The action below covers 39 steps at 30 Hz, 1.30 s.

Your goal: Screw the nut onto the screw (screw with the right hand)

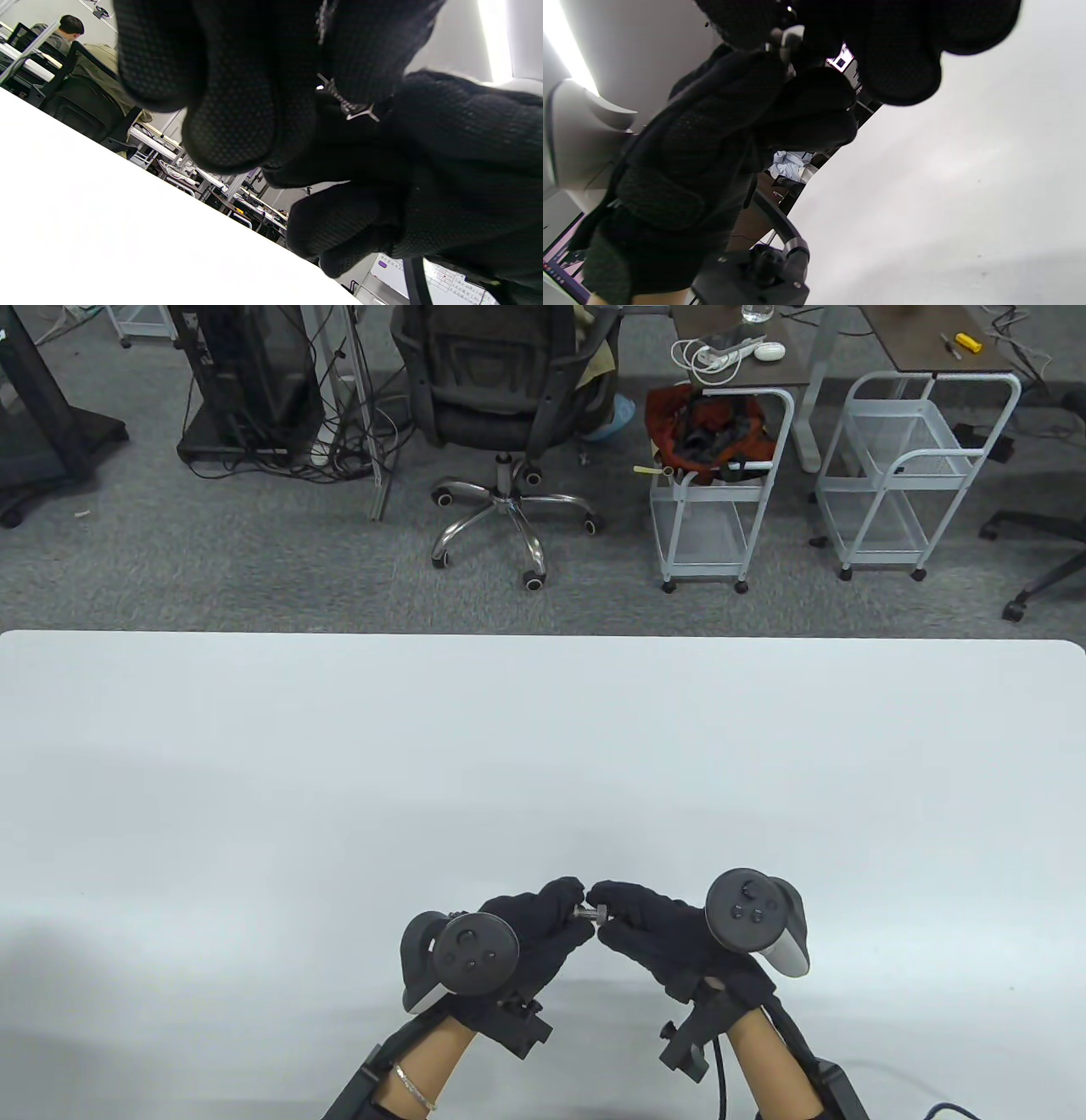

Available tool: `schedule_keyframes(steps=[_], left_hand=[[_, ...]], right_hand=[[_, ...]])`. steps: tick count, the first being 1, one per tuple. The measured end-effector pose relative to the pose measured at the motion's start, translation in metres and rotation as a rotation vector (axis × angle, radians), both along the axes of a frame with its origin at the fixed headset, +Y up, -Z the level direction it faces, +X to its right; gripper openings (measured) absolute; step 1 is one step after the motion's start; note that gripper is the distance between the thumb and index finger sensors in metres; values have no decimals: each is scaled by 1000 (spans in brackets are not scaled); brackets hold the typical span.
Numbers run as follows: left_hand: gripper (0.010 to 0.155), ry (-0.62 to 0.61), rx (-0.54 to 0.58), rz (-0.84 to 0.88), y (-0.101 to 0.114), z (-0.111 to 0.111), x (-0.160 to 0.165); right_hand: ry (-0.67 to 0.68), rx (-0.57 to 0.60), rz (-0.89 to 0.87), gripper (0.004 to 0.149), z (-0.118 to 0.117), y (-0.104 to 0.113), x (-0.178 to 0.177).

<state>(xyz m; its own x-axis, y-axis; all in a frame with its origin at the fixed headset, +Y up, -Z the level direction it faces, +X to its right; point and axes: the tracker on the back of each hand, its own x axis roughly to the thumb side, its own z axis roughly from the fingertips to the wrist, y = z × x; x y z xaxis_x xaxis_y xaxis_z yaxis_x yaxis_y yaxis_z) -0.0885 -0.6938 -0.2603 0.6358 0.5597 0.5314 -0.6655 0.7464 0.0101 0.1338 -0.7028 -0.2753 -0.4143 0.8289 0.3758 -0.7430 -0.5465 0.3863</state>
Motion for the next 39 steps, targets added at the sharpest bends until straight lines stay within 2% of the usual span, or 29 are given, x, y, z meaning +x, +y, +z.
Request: schedule_keyframes(steps=[3,6,11,14,16,19,22,23,24,27,29,31,33,36,39], left_hand=[[49,9,15,-13,1,0,-1],[49,7,13,-4,1,0,-1],[49,17,28,-26,1,0,-1],[49,16,13,-8,1,0,-1],[49,9,9,-4,1,0,-1],[49,33,32,-8,2,1,-2],[49,27,21,0,3,1,-3],[49,26,20,3,3,1,-3],[49,21,18,1,3,1,-2],[49,32,26,-4,3,2,-3],[49,34,25,-9,3,1,-4],[49,30,16,-7,2,0,-4],[49,17,11,-10,1,1,-2],[49,25,31,-29,2,2,-1],[49,13,19,-13,1,2,0]], right_hand=[[-53,26,27,49,0,0,2],[9,-4,-16,57,2,1,0],[-63,14,33,48,1,-1,2],[9,-15,-21,60,1,-2,-1],[26,-30,-8,52,1,-2,-3],[-47,14,56,43,1,-3,-2],[19,-17,23,60,2,-4,-5],[23,-11,-6,61,2,-3,-6],[20,2,-25,55,2,-2,-7],[-40,30,33,47,2,-2,-2],[-23,28,37,50,2,-2,-1],[-15,14,-14,60,3,-2,-3],[-16,24,-20,51,2,-1,-4],[-80,40,27,48,3,-2,1],[-22,26,-23,60,3,-2,1]])
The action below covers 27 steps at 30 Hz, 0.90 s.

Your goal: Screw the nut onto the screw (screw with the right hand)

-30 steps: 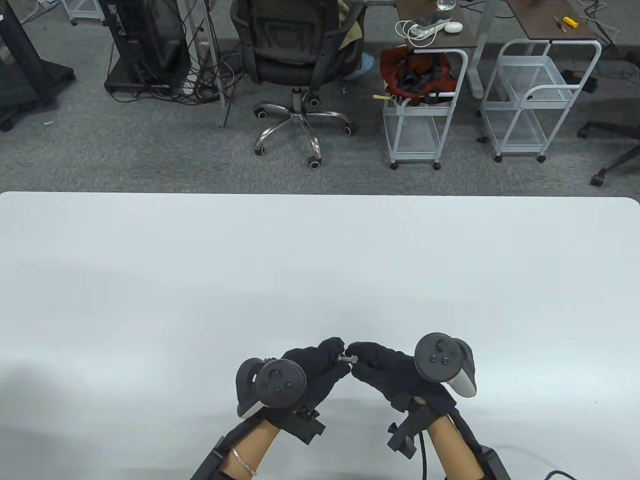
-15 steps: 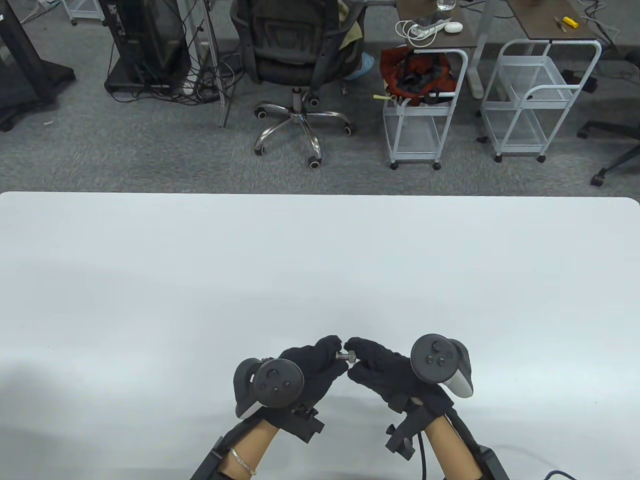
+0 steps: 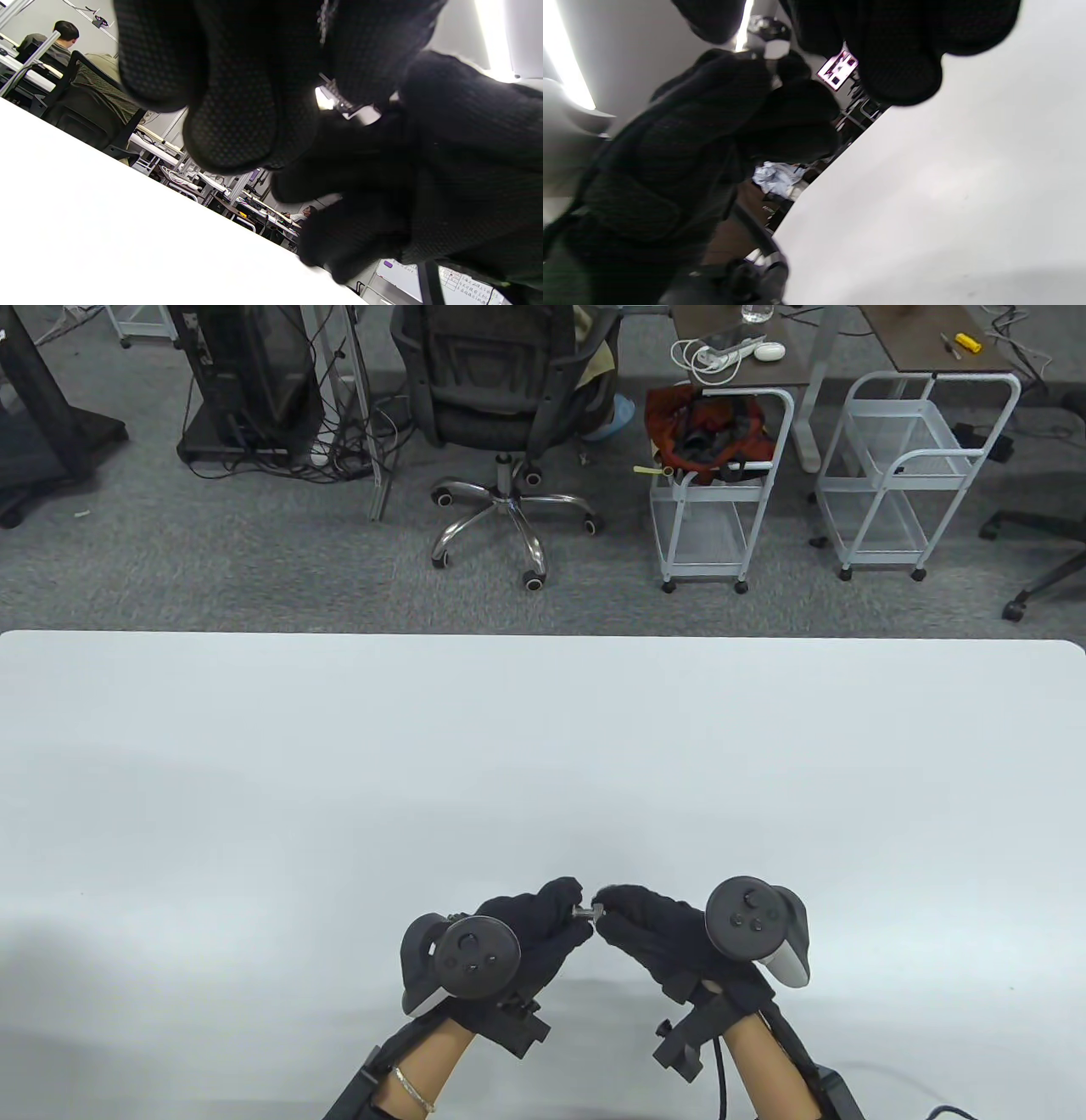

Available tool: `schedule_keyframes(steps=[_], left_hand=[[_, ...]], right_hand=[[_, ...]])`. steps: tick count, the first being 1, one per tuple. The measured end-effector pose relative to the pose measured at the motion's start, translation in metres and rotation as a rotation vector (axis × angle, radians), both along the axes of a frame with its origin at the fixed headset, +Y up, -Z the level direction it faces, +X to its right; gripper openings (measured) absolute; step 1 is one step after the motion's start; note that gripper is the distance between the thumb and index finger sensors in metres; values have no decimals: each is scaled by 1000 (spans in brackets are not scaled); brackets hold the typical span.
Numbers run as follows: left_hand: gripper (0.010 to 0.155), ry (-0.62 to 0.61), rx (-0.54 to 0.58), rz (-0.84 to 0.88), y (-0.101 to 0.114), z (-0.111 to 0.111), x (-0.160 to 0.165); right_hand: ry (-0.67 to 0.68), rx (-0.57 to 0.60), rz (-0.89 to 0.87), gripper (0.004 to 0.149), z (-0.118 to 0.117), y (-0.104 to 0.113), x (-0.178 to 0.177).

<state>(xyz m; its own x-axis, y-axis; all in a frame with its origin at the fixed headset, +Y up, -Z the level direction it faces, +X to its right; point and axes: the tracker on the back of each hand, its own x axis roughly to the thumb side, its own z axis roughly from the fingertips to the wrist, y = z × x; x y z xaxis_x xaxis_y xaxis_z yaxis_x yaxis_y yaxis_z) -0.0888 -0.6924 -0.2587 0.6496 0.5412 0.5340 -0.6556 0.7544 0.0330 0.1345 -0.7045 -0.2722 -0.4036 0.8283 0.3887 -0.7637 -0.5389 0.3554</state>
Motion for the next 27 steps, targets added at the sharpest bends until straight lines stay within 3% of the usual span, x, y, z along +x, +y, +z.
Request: schedule_keyframes(steps=[2,5,8,13,16,21,24,27], left_hand=[[49,-14,-9,10,0,1,1],[49,7,19,-17,1,0,0],[49,-2,4,-3,0,0,0],[49,1,22,-22,1,2,1],[49,-4,15,-4,2,2,1],[49,0,21,-9,3,2,1],[49,-2,13,4,3,1,0],[49,-5,11,7,3,3,1]], right_hand=[[24,-24,10,52,-2,0,-1],[-63,19,38,47,-2,1,2],[23,8,9,59,-1,2,-1],[-69,24,43,48,0,2,1],[22,-7,6,60,0,3,-1],[-61,36,39,48,1,5,1],[27,-2,8,59,1,4,0],[4,10,20,48,0,4,-1]])
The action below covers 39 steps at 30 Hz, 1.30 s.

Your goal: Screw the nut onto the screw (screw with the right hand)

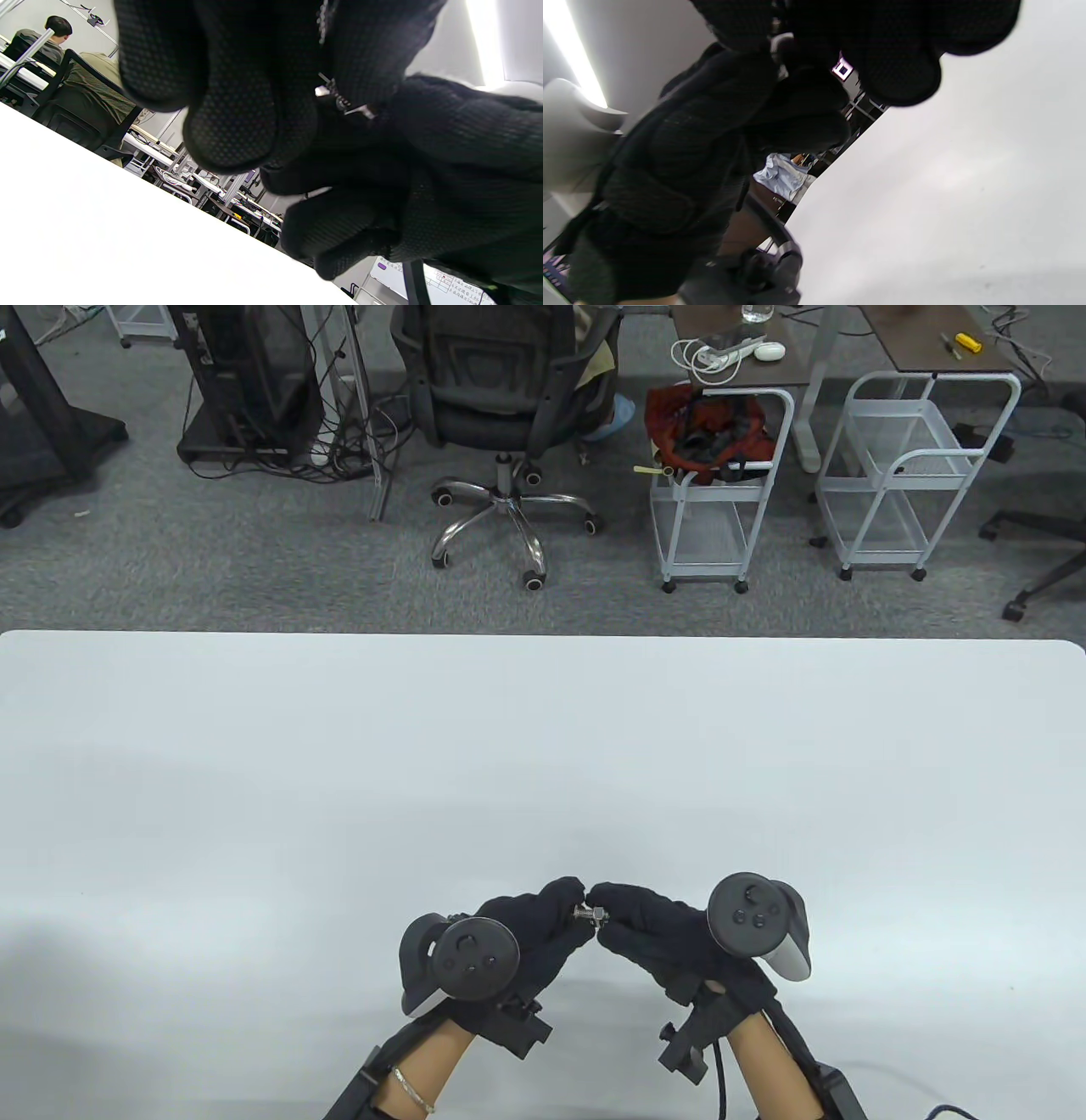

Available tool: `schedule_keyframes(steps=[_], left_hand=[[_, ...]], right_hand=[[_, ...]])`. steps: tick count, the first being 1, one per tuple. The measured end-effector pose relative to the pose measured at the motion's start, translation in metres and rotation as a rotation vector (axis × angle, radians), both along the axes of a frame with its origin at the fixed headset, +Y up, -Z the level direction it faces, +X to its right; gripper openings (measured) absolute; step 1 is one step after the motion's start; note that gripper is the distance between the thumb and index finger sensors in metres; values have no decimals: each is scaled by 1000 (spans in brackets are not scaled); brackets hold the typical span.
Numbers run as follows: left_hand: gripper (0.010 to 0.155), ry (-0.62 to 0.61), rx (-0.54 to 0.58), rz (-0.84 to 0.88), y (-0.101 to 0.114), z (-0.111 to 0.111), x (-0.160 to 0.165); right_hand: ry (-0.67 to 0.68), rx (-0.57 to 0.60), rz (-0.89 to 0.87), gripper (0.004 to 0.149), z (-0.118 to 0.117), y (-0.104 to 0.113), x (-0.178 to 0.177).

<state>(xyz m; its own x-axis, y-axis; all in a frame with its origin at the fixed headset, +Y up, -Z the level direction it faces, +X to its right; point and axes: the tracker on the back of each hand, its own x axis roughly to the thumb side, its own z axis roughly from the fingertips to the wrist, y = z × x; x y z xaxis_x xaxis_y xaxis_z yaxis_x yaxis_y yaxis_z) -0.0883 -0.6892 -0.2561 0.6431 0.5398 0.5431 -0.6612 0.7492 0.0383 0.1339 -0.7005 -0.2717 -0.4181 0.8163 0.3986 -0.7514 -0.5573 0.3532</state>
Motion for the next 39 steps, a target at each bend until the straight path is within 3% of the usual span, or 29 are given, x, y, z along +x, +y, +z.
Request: schedule_keyframes(steps=[2,5,10,13,18,21,26,28,31,34,37,39], left_hand=[[49,8,20,-18,1,0,-1],[49,1,8,-3,0,0,0],[49,5,17,-21,0,0,0],[49,-1,17,-11,1,1,0],[49,11,33,-18,3,3,-1],[49,2,23,-2,3,3,0],[49,3,27,-17,2,3,0],[49,1,22,-13,2,3,0],[49,2,19,-19,2,3,0],[49,7,24,-20,2,3,0],[49,5,25,-17,2,3,0],[49,4,28,-27,3,4,0]], right_hand=[[-41,16,14,47,1,0,2],[6,-5,-13,58,2,0,-1],[-55,24,3,49,1,-1,1],[4,-1,-5,57,2,0,-1],[-58,41,21,48,3,1,1],[10,3,-21,57,4,0,-2],[-46,33,6,48,4,1,1],[-14,15,-13,55,4,1,0],[5,-1,-24,52,3,1,-3],[-75,36,1,47,4,0,0],[15,-2,-27,53,4,1,-3],[-5,-3,6,50,4,1,-2]])
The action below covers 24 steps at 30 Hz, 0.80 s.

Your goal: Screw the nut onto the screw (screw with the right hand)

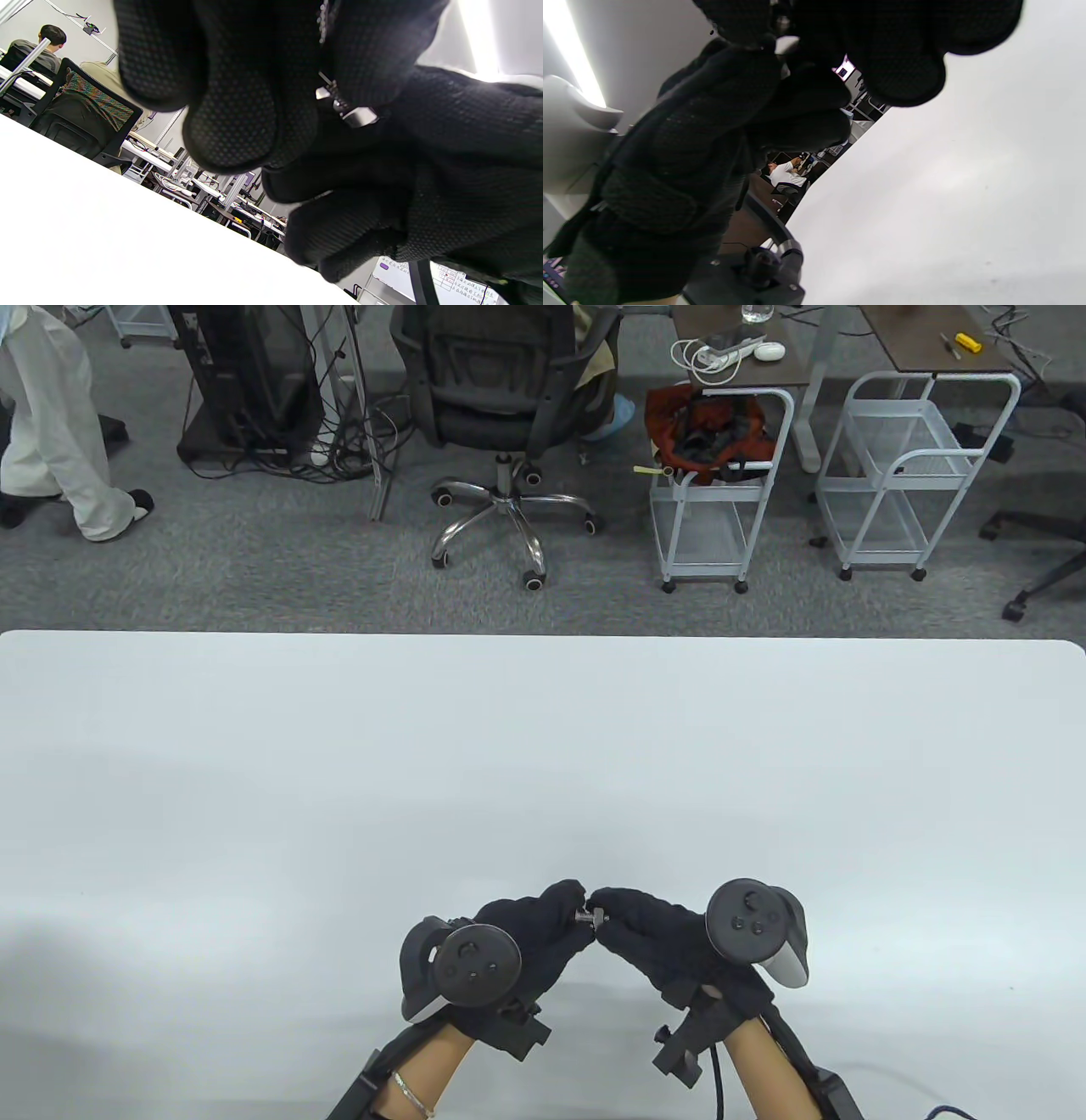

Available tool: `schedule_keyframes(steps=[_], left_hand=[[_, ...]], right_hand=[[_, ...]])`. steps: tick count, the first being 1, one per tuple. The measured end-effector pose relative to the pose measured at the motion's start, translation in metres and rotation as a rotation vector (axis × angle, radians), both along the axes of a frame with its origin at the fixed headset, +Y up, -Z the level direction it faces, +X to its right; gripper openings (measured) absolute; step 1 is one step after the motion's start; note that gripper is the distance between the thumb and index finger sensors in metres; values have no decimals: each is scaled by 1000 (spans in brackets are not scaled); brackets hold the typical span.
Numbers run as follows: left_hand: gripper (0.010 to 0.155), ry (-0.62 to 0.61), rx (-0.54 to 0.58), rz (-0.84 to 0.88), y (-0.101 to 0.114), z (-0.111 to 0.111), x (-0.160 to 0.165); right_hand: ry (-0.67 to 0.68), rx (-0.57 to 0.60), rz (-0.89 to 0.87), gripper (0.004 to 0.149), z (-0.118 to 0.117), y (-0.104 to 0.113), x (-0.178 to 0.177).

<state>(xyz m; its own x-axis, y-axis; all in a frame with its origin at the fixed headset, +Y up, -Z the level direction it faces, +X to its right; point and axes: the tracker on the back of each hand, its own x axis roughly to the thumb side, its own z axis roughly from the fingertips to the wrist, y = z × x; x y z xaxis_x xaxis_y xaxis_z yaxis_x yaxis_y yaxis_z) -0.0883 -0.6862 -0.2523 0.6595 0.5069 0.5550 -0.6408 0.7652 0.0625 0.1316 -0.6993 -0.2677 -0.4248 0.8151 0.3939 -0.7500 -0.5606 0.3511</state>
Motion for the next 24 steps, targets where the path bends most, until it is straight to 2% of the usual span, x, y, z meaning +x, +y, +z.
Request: schedule_keyframes(steps=[1,3,5,6,8,11,15,16,18,19,20,23,24], left_hand=[[49,10,10,-9,-1,0,0],[49,7,7,-15,-1,-1,0],[49,4,-3,-4,-2,-2,0],[49,3,-6,-3,-2,-2,0],[49,1,-8,-4,-2,-2,1],[49,-18,-21,3,-3,-1,3],[49,-6,1,-3,-2,-1,3],[49,-15,-2,-7,-1,0,3],[49,-23,-2,4,-1,0,4],[49,-24,-9,11,-1,0,4],[49,-23,-10,13,-2,0,4],[49,-15,-15,7,-2,0,5],[49,-13,-8,3,-2,0,5]], right_hand=[[-52,38,13,46,0,1,1],[-64,53,41,44,0,1,0],[-21,39,54,55,1,1,-2],[-15,30,53,55,1,2,-3],[-31,50,43,48,0,1,-4],[-130,101,7,43,-1,0,-2],[-16,-7,48,50,0,1,-3],[-26,6,49,47,0,1,-3],[-130,105,4,44,-2,0,-2],[-163,109,-26,42,-1,0,-2],[-162,86,-28,42,-1,-1,-1],[-37,-11,34,52,0,-1,-1],[-6,-44,47,52,0,-1,-2]])
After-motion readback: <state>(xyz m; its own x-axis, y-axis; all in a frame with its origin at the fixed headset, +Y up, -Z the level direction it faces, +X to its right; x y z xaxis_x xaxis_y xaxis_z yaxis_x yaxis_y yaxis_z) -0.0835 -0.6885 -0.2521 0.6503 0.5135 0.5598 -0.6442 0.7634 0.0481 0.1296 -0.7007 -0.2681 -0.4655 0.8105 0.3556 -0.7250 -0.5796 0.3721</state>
